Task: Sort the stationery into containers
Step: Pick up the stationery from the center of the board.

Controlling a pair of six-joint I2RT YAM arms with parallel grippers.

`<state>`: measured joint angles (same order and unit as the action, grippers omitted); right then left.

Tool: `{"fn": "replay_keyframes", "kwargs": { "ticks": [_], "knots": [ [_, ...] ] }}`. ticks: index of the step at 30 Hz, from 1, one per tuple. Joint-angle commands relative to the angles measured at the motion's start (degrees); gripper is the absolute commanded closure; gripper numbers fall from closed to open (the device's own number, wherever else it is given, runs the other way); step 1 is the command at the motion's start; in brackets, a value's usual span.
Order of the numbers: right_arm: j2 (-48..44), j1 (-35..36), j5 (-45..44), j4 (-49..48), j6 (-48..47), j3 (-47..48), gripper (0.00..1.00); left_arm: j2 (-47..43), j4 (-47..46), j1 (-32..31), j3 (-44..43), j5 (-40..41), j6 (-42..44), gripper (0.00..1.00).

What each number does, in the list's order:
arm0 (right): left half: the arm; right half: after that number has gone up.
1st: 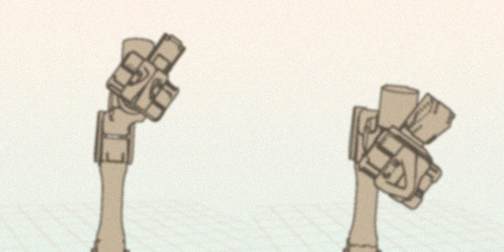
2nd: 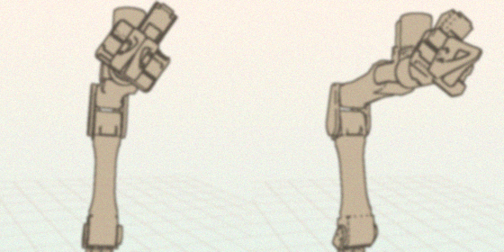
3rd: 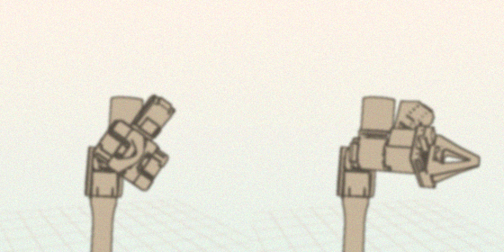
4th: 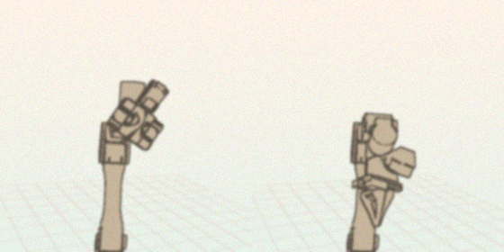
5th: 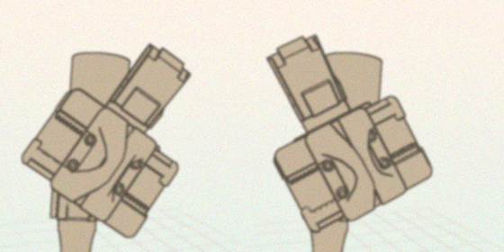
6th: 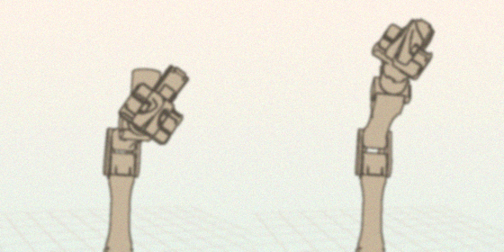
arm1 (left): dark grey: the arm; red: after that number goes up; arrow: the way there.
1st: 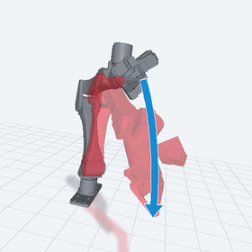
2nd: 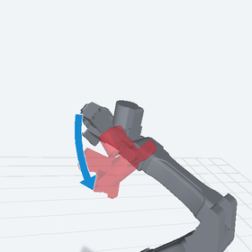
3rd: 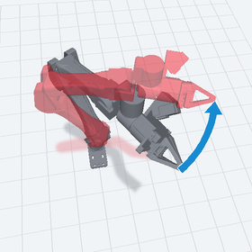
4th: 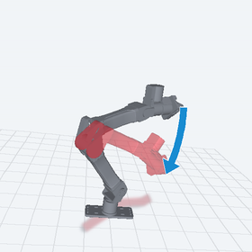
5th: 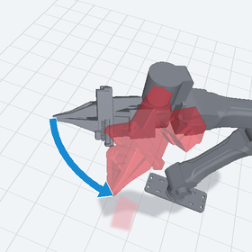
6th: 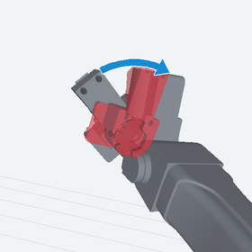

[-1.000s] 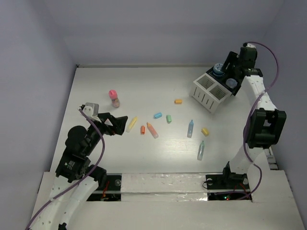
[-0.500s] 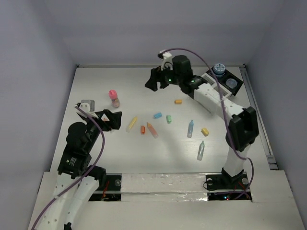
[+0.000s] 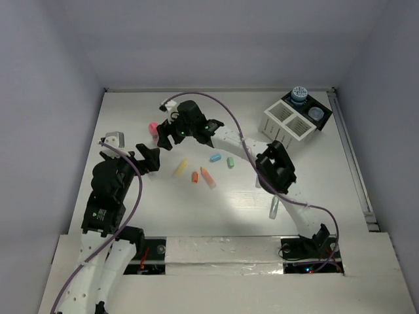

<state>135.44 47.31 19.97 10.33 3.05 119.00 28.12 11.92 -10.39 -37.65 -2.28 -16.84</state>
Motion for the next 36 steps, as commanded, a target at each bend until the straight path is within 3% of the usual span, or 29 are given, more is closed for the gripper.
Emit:
{"fn": "replay_keyframes", "kwargs": {
  "ticks": [1, 6, 16, 23, 27, 28, 32, 36],
  "knots": [
    [3.3, 0.4, -3.9, -0.4, -1.7, 7.7, 0.14, 0.4, -1.9, 0.5, -2.3, -0.8, -0.3, 0.01],
    [10.4, 0.9, -10.6, -1.5, -1.1, 16.2, 0.14, 0.8, -2.4, 1.0, -1.9, -2.4, -0.1, 0.01],
    [16.3, 1.5, -7.0, -6.5, 0.0, 22.5, 0.10, 2.2, -2.6, 1.0, -1.9, -4.0, 0.1, 0.01],
    [17.7, 2.0, -8.5, -9.7, 1.4, 24.1, 0.16, 2.1, -2.8, 1.0, -1.8, -4.7, 0.2, 0.01],
    [18.1, 2.0, -9.8, -11.4, 2.2, 24.5, 0.27, 1.9, -2.6, 1.0, -1.9, -4.6, 0.2, 0.01],
    [18.2, 2.0, -9.9, -11.6, 2.4, 24.6, 0.42, 1.8, -2.7, 1.0, -1.9, -4.6, 0.3, 0.01],
    [17.3, 2.0, -10.8, -12.8, 3.5, 23.4, 0.72, 1.4, -2.6, 1.5, -1.9, -4.4, 0.3, 0.01],
    [12.6, 2.0, -13.0, -14.8, 5.2, 19.4, 0.82, 1.4, -2.6, 1.5, -1.8, -4.5, 0.3, 0.01]
  ]
}}
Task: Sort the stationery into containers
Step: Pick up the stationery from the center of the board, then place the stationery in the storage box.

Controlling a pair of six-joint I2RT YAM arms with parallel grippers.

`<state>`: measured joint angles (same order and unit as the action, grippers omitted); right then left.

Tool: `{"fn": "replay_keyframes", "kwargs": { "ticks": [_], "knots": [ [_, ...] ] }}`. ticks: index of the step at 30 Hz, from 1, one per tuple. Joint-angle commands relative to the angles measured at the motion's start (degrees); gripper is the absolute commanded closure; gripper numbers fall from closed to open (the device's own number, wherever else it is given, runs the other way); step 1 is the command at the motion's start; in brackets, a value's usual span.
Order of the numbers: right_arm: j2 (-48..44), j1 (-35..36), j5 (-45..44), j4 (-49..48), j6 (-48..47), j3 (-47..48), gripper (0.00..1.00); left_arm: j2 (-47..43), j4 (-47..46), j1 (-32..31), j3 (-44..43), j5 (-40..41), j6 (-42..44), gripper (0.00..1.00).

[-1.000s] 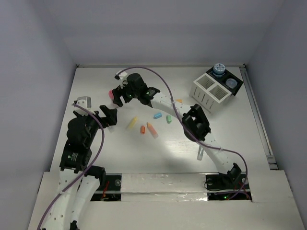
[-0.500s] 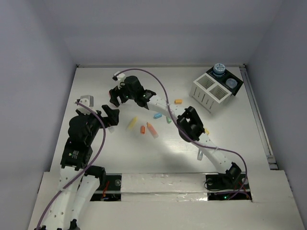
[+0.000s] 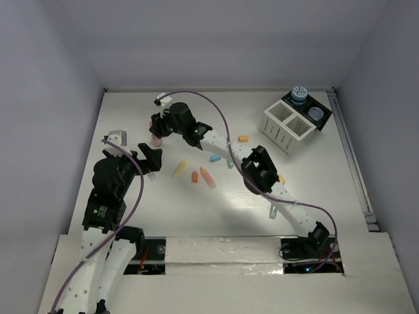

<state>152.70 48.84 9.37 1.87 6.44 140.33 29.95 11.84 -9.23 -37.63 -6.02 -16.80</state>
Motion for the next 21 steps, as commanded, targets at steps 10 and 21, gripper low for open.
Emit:
{"fn": "replay_keyframes", "kwargs": {
  "ticks": [10, 21],
  "knots": [
    [-39.0, -4.7, -15.9, -16.3, -2.4, -33.4, 0.82, 1.2, -3.1, 0.4, -1.3, -3.7, 0.5, 0.01],
    [-61.0, -28.4, -22.2, -7.8, -1.0, -55.2, 0.84, 1.9, -3.9, 0.4, -1.0, -7.0, 0.6, 0.01]
  ]
}}
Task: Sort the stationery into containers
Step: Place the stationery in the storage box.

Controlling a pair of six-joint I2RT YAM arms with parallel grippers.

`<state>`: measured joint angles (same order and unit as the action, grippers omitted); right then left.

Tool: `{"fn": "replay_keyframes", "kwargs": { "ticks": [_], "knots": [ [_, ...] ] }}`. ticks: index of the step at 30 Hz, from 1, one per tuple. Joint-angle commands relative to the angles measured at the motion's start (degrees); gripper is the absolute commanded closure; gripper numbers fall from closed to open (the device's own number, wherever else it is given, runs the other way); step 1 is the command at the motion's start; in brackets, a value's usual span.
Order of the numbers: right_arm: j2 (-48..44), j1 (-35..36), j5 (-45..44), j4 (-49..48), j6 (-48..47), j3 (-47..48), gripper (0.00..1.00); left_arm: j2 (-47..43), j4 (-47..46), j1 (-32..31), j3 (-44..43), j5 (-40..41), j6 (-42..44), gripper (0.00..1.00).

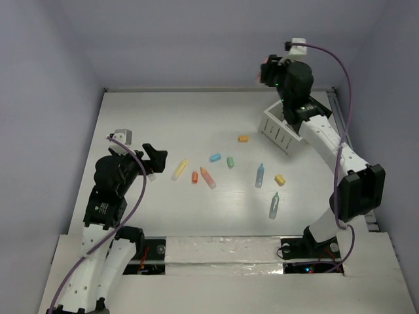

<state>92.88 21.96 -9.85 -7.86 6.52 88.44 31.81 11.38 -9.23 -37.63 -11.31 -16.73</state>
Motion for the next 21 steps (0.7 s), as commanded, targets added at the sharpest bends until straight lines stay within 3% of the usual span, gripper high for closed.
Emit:
{"fn": "replay_keyframes", "kwargs": {
  "ticks": [1, 8, 21],
  "knots": [
    [-1.5, -2.6, -4.2, 2.8, -1.5, -3.3, 0.84, 0.0, -3.4, 0.4, -1.0, -1.8, 0.5, 0.01],
    [-2.4, -8.9, -7.6, 3.8, -3.5, -5.8, 0.84, 0.2, -3.5, 0.4, -0.8, -1.7, 0.4, 0.01],
    [-1.6, -10.6, -6.4, 2.1, 0.2, -12.4, 0.84, 0.5, -3.6, 0.4, -0.7, -2.0, 0.3, 0.01]
  ]
}}
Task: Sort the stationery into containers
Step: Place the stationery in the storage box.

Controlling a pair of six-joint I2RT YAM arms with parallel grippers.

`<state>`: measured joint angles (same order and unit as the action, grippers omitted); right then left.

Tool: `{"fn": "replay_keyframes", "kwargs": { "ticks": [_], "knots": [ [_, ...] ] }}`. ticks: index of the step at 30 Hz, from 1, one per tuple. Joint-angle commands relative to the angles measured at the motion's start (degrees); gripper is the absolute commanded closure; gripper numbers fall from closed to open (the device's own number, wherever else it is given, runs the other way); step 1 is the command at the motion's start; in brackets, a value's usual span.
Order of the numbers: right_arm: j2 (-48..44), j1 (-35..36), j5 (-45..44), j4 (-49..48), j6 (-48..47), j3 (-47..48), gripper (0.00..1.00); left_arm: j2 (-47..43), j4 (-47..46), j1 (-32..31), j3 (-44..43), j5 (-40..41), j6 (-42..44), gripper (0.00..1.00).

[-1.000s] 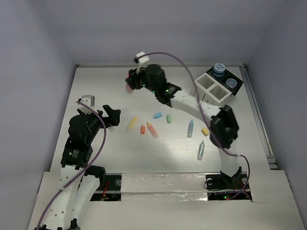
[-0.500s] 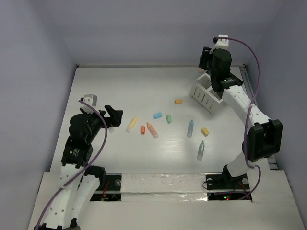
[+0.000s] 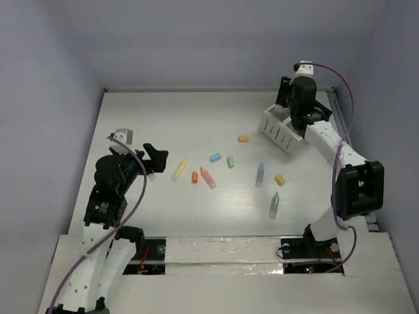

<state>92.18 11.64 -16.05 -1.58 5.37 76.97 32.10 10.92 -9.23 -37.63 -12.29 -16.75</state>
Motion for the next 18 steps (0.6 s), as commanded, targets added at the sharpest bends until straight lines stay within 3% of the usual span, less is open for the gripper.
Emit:
{"fn": "replay_keyframes", "kwargs": {
  "ticks": [1, 18],
  "knots": [
    [-0.8, -0.3, -0.5, -4.4, 1.6, -1.4, 0.84, 0.2, -3.1, 0.4, -0.7, -1.0, 0.3, 0.01],
    [1.8, -0.3, -2.0, -5.9, 3.9, -5.5, 0.70, -0.2, -3.1, 0.4, -0.6, -0.8, 0.2, 0.01]
  ]
}}
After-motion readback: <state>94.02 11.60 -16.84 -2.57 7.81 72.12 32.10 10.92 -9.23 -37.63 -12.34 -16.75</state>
